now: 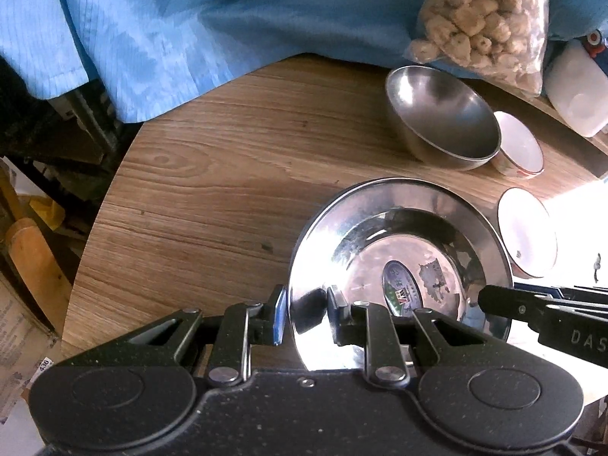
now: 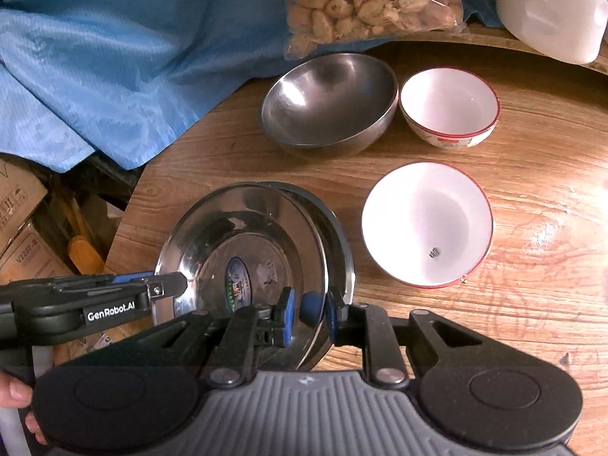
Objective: Organize plates and bowls
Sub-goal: 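Lower the small logo plate into the stacked plates and open both grippers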
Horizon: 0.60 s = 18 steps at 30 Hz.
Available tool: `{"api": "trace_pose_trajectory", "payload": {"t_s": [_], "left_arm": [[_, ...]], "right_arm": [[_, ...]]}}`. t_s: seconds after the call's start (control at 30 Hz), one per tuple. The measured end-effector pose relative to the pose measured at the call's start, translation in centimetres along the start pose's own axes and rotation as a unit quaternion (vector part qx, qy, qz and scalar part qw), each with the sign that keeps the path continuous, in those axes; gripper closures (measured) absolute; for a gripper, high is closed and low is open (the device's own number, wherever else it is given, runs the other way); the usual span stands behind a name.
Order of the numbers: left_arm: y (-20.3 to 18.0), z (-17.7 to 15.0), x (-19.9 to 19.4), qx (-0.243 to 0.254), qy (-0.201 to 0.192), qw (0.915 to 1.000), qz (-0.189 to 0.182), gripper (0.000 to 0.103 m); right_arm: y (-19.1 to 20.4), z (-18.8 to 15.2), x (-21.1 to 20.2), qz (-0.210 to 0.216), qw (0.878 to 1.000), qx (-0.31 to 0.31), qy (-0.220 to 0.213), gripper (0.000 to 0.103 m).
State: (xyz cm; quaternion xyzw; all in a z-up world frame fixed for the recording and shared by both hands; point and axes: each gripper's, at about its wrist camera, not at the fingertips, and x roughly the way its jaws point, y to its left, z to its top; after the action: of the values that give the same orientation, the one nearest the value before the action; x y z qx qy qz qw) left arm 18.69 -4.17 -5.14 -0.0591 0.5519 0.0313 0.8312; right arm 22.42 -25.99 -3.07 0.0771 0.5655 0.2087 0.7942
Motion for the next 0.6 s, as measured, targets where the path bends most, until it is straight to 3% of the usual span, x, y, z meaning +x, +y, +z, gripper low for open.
{"api": "trace_pose_trajectory", "payload": {"t_s": [0.43,0.6], "left_arm": [[-1.1,0.8,1.1,0.015,0.015,0.9994,0.028,0.078],[-1.4,0.7,1.1,0.013,0.015,0.999,0.039,0.078]], "right_arm": [[-0.3,0.7,0.3,0.008,1.0,-0.005,-0.004,0.078],[-0.3,0.6,0.1,0.007,1.0,-0.01,-0.011,0.069]]}}
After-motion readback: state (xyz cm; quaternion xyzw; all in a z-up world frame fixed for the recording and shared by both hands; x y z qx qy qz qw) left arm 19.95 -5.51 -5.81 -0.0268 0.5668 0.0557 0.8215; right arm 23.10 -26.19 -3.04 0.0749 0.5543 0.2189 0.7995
